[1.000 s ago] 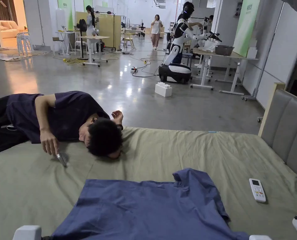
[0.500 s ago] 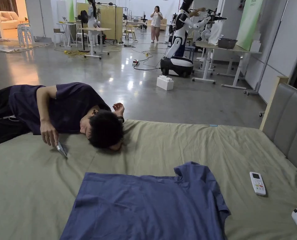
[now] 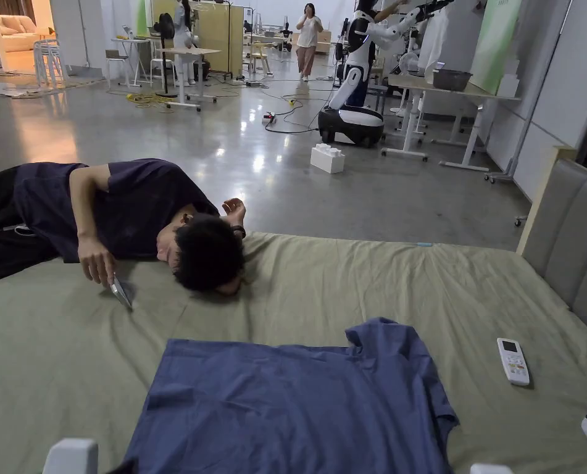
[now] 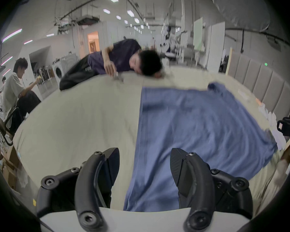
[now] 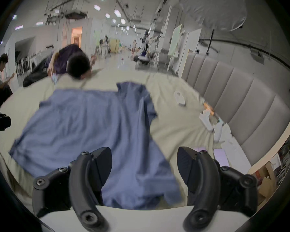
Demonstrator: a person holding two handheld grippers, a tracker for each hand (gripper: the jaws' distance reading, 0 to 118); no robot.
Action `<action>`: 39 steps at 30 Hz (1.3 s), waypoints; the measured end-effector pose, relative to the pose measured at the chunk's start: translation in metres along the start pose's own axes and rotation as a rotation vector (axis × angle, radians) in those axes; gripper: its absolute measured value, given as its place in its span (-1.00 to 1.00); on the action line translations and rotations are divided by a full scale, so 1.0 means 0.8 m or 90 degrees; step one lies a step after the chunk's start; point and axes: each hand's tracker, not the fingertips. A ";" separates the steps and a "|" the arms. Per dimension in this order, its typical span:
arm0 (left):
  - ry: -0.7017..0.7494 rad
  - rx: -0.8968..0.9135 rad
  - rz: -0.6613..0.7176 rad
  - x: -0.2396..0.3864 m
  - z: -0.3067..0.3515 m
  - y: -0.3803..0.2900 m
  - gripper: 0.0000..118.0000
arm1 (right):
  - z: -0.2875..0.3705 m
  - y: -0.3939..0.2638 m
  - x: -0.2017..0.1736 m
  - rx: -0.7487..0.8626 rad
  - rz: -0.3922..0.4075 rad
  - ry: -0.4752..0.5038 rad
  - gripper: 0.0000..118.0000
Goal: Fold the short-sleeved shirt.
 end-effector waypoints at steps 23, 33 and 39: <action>0.006 0.242 -0.029 0.037 0.007 0.117 -0.99 | -0.011 0.117 -0.051 0.291 0.006 0.023 -0.99; -0.024 0.087 0.010 -0.003 -0.123 0.135 -1.00 | -0.072 0.122 -0.042 0.234 -0.022 0.031 -0.99; -0.039 -0.038 0.020 -0.017 -0.242 0.162 -1.00 | -0.127 0.113 -0.038 0.188 -0.027 0.027 -0.99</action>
